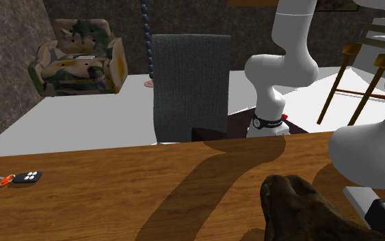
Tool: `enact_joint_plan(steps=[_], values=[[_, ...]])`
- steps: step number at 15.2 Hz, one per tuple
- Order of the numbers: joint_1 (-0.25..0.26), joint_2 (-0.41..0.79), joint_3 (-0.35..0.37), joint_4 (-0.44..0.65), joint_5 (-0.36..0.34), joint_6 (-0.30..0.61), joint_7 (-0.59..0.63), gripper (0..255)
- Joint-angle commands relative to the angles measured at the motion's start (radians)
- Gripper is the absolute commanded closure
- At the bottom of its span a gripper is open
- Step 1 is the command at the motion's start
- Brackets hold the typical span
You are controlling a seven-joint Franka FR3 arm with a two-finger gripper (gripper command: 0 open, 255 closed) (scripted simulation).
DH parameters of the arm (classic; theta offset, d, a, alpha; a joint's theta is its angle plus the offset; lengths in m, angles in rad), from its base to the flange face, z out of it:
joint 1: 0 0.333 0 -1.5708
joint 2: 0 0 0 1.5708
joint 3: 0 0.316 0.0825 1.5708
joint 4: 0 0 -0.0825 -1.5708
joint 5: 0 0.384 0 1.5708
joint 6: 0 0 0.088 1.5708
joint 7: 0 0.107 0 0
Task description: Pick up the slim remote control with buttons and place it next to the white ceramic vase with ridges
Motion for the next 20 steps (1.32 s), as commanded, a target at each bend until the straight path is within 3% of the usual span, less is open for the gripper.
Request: enact_joint_plan(steps=[1, 9, 10, 15, 20], values=[[0.002, 0.021, -0.001, -0.009, -0.012, 0.029, 0.009, 255], [0.003, 0.033, -0.001, -0.016, -0.020, 0.047, 0.014, 255], [0.003, 0.033, -0.001, -0.016, -0.020, 0.047, 0.014, 0], [0.003, 0.033, -0.001, -0.016, -0.020, 0.047, 0.014, 0], [-0.004, -0.043, 0.000, 0.038, 0.023, -0.076, -0.017, 0]])
